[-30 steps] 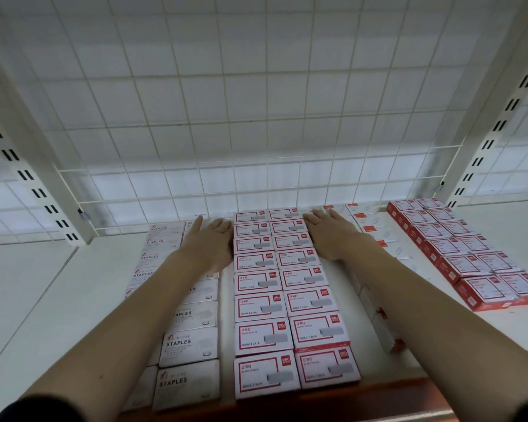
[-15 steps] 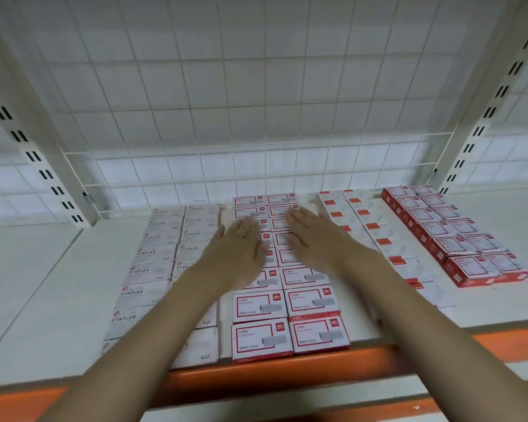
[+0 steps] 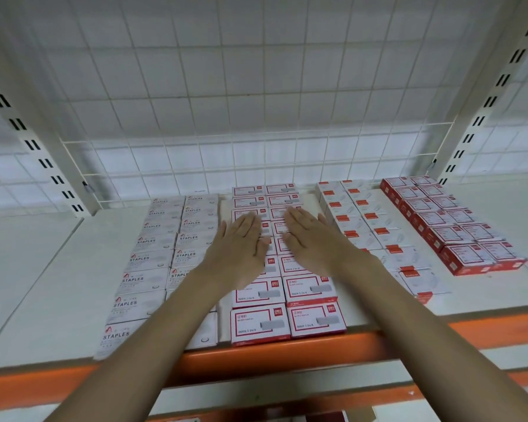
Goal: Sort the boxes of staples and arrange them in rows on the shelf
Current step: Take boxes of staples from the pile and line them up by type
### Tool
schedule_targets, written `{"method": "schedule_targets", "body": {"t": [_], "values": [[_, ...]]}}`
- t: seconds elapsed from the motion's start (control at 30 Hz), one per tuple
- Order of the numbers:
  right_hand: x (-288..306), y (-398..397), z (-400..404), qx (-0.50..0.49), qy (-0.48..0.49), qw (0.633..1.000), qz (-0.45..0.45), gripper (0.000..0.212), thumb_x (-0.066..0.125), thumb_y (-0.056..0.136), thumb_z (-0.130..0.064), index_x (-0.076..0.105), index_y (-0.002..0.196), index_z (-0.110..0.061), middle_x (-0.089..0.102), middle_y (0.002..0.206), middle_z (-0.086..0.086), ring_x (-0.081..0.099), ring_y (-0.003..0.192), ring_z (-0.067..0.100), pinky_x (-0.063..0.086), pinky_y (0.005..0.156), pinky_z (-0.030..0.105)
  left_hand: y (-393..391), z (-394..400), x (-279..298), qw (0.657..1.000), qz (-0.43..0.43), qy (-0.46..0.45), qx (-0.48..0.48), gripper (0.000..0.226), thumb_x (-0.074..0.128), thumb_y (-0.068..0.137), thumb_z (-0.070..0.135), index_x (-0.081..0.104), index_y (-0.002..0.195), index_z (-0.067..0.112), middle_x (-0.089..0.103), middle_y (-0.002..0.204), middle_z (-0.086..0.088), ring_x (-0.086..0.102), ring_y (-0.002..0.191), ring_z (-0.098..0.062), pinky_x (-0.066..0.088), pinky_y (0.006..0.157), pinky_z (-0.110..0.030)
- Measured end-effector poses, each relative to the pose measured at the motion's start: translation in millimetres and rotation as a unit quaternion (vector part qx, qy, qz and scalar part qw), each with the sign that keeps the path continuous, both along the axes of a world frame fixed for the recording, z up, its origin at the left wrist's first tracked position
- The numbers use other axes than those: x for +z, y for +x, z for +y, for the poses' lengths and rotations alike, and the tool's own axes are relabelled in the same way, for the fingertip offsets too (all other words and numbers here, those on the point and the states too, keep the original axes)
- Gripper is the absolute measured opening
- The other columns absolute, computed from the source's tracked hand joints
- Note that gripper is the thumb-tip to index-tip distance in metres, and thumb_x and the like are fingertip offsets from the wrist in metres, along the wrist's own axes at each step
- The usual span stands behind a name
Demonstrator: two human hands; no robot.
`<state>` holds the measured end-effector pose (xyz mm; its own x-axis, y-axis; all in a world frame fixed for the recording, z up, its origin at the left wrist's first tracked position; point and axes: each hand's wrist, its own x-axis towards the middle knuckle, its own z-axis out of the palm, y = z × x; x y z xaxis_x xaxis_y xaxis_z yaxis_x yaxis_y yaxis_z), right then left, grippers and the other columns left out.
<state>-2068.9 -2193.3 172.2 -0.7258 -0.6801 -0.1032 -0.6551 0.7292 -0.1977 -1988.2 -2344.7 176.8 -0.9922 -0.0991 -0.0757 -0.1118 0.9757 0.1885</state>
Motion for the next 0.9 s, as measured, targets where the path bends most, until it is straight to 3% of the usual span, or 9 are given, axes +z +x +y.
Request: {"method": "schedule_targets", "body": {"t": [0.27, 0.9], "values": [[1.9, 32.8, 14.2, 0.011, -0.028, 0.999, -0.029, 0.057, 0.013, 0.100, -0.042, -0.008, 0.148, -0.019, -0.015, 0.155, -0.006, -0.016, 0.141, 0.006, -0.011, 0.112, 0.028, 21.2, 3.1, -1.4, 0.997, -0.016, 0.037, 0.068, 0.062, 0.011, 0.099, 0.043, -0.008, 0.148, 0.009, -0.015, 0.156, -0.007, -0.015, 0.143, -0.017, -0.010, 0.113, -0.031], [1.8, 62.1, 27.1, -0.016, -0.061, 0.998, -0.017, 0.056, 0.011, 0.100, -0.042, -0.009, 0.148, -0.021, -0.015, 0.155, -0.007, -0.018, 0.140, 0.004, -0.013, 0.114, 0.029, 52.5, 17.6, 4.9, 1.000, 0.003, 0.020, 0.023, 0.056, 0.008, 0.099, 0.043, -0.008, 0.148, 0.019, -0.016, 0.155, 0.003, -0.018, 0.141, -0.009, -0.015, 0.111, -0.032]]}}
